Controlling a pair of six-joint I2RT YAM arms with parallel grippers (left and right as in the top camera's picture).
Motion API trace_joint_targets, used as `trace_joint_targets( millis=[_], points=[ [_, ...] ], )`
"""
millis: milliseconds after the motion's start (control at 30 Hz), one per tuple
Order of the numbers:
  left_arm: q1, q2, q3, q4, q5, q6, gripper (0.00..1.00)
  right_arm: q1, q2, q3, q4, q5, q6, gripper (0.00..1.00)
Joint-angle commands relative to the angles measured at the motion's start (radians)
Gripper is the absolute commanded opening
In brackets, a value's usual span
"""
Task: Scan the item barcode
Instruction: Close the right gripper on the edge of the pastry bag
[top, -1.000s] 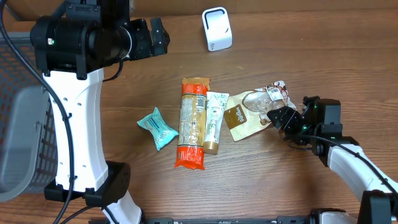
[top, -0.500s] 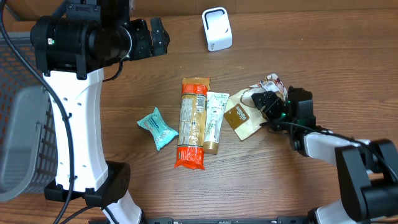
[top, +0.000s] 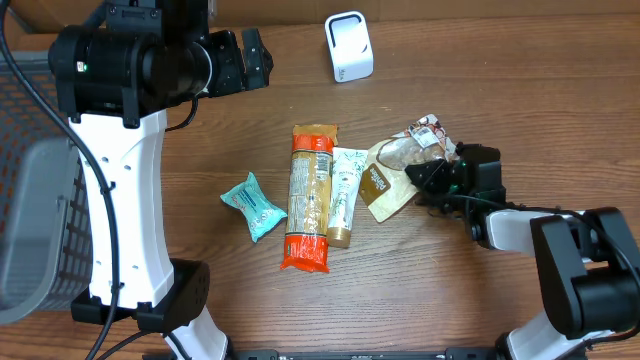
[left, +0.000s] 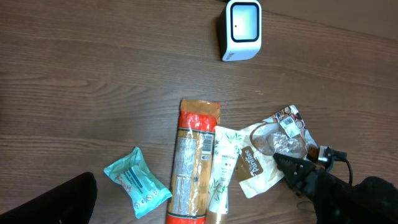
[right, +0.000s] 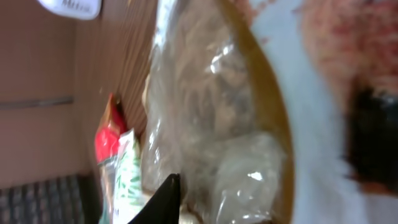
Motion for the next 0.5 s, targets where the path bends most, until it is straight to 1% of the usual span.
trace_joint_targets(
  millis=[0, 100, 133, 167, 233, 300, 400, 467],
  points=[
    [0.004, 0.012, 0.006, 0.003, -0.014, 0.016, 1.00, -0.058, 0.004, 0.029, -0.016, -0.318, -0.197, 0.18],
    [0.004, 0.012, 0.006, 0.003, -0.014, 0.016, 1.00, -0.114, 0.004, 0.071, -0.105, -0.484, -0.309, 0.18],
    [0.004, 0.012, 0.006, 0.003, -0.014, 0.016, 1.00, -0.141, 0.004, 0.096, -0.169, -0.533, -0.370, 0.18],
    [0.004, 0.012, 0.006, 0.003, -0.014, 0.016, 1.00, -0.158, 0.004, 0.111, -0.215, -0.553, -0.408, 0.18],
    [0.004, 0.012, 0.006, 0.003, -0.014, 0.016, 1.00, -0.199, 0.004, 0.159, -0.367, -0.554, -0.525, 0.18],
    [0.004, 0.012, 0.006, 0.003, -0.014, 0.016, 1.00, -0.233, 0.004, 0.216, -0.550, -0.470, -0.625, 0.17],
    [0.004, 0.012, 0.006, 0.003, -0.014, 0.016, 0.99, -0.248, 0.004, 0.289, -0.742, -0.311, -0.715, 0.05],
    [0.004, 0.012, 0.006, 0.003, -0.015, 0.016, 1.00, -0.248, 0.004, 0.348, -0.867, -0.232, -0.784, 0.04]
  ],
)
